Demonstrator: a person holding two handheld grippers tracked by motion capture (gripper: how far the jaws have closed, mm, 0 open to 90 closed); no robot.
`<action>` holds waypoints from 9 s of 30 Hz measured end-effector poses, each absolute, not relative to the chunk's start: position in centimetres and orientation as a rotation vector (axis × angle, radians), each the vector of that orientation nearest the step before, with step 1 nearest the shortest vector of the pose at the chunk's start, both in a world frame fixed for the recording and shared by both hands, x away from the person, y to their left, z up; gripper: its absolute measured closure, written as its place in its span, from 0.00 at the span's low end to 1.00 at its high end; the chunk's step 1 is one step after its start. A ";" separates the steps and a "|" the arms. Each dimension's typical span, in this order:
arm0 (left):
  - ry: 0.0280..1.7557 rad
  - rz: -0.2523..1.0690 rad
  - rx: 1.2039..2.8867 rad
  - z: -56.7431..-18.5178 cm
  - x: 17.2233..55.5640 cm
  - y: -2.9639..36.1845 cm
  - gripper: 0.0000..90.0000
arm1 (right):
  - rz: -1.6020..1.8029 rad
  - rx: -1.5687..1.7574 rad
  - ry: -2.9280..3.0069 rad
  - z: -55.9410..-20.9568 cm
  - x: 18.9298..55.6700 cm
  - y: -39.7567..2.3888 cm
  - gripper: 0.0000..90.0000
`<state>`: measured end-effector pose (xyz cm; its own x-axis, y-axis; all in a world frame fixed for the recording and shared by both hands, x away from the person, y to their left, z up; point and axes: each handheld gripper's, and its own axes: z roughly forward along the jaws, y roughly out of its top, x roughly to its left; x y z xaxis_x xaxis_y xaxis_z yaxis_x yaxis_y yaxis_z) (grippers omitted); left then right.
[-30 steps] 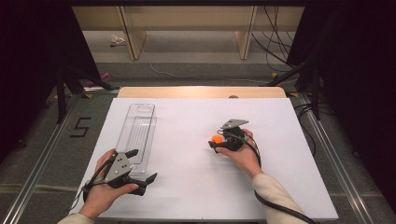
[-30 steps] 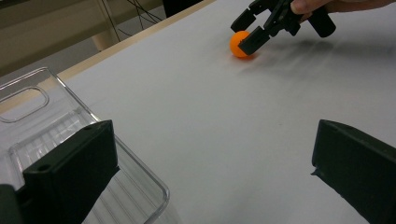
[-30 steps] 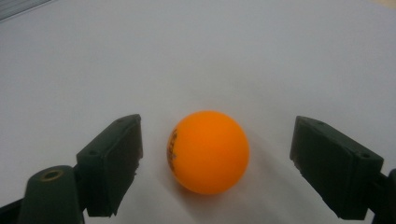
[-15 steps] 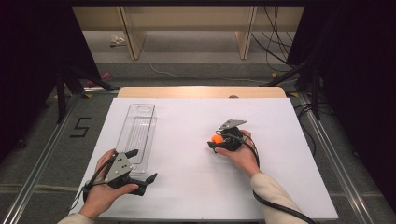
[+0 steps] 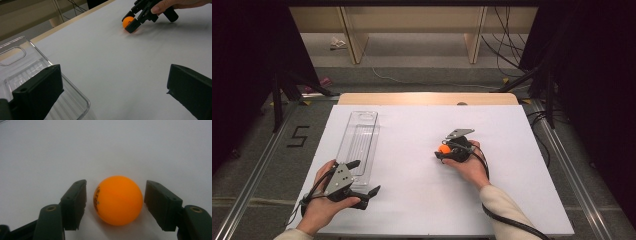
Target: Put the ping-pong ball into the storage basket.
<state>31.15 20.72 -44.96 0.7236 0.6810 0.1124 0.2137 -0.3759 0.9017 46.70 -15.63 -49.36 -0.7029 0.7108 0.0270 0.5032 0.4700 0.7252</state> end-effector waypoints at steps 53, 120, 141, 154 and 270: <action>0.685 0.589 1.938 -45.0 31.1 20.7 0.00 | 1.162 1.021 2.385 -47.6 46.4 -15.6 0.57; 0.682 0.587 1.938 -45.0 31.1 20.7 0.01 | 1.277 0.905 2.356 -44.8 46.2 -11.3 0.57; 0.683 0.586 1.935 -45.0 31.1 20.7 0.01 | 1.285 0.875 2.367 -44.8 46.3 -10.1 0.57; 0.684 0.585 1.934 -45.0 31.1 20.7 0.01 | 1.293 0.869 2.367 -44.6 46.4 -9.6 0.57; 0.687 0.576 1.926 -45.1 31.1 20.6 0.02 | 1.349 0.801 2.360 -42.2 47.4 -5.3 0.57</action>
